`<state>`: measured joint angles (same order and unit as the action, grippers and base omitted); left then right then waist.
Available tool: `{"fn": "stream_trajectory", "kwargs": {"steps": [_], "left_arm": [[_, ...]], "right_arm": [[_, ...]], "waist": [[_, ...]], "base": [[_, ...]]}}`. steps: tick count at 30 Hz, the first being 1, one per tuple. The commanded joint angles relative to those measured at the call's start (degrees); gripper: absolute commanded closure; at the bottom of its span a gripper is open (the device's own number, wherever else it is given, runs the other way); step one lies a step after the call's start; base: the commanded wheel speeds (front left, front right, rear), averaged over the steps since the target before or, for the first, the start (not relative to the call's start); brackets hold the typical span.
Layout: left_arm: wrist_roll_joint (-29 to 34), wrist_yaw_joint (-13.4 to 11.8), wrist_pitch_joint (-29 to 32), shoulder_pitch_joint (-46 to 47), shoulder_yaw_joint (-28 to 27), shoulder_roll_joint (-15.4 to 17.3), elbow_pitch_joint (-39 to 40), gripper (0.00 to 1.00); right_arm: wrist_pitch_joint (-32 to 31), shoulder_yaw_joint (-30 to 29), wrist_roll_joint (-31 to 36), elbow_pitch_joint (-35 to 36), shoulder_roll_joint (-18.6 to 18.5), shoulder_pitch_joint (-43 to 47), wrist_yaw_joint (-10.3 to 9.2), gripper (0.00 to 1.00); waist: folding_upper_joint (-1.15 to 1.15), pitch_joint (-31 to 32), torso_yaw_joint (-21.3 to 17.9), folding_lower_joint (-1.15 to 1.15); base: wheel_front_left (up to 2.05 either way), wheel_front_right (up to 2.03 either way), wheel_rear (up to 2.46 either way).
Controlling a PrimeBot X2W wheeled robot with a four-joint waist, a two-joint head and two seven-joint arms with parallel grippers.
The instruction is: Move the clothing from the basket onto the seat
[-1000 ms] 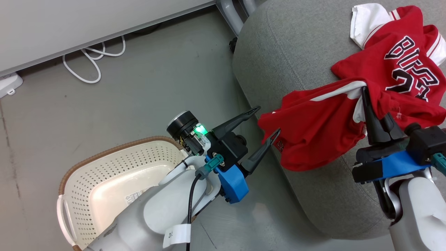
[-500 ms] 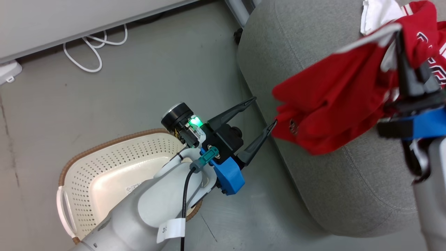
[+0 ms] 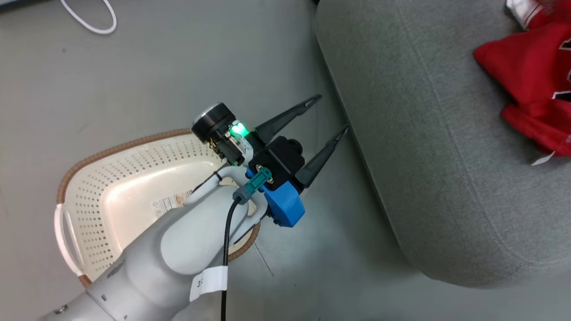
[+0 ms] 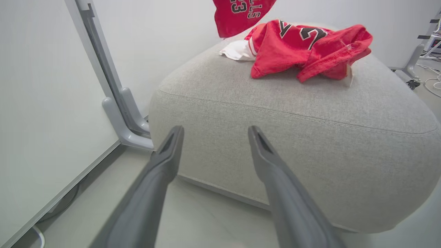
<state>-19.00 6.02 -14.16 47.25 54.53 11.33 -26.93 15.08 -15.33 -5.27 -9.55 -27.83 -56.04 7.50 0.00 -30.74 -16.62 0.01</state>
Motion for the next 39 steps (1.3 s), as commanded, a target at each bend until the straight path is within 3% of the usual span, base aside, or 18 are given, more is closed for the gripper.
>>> {"fn": "stream_trajectory", "kwargs": {"steps": [1,6,9,28,37,38,39], "left_arm": [[0.51,-0.39,0.31,1.27,-0.2,0.63,0.57,0.0],[1.07,-0.61,1.16,3.2,-0.41,1.95,2.19,0.0],[1.42,-0.86,1.81,4.03,-0.53,2.79,3.11,0.0],[1.61,-1.39,4.62,6.47,0.34,5.35,7.05,0.0],[1.26,-1.76,4.21,6.54,0.63,5.33,6.9,0.0],[1.15,-1.79,4.1,6.34,0.69,5.3,6.79,0.0],[1.0,-1.84,3.91,6.11,0.72,5.29,6.62,0.0]], "right_arm": [[0.09,-1.38,-0.37,-0.93,-1.57,-1.37,0.0,1.0],[0.09,-6.3,-0.42,-4.86,-5.86,-2.07,0.0,1.0],[0.08,-8.68,-0.57,-7.35,-5.9,0.27,0.0,1.0],[0.09,-11.79,1.37,-14.63,9.56,13.26,0.0,1.0],[0.09,-11.97,0.58,-18.35,12.6,16.07,0.0,1.0],[0.09,-12.1,0.48,-18.27,12.74,16.32,0.0,0.58],[0.09,-12.04,0.37,-18.18,12.91,16.75,0.0,0.07]], "waist": [[0.0,-2.5,0.23,-0.01],[0.0,-6.5,0.42,-0.01],[0.0,-8.52,0.18,-0.01],[0.0,-14.1,-0.86,-0.01],[0.0,-13.53,-0.62,-0.01],[0.0,-13.25,-0.66,-0.01],[0.0,-12.85,-0.74,-0.01]], "base": [[0.0,0.0,0.0],[0.0,0.0,0.0],[0.0,0.0,0.0],[0.0,0.0,0.0],[0.0,0.0,0.0],[0.0,0.0,0.0],[0.0,0.0,0.0]]}}
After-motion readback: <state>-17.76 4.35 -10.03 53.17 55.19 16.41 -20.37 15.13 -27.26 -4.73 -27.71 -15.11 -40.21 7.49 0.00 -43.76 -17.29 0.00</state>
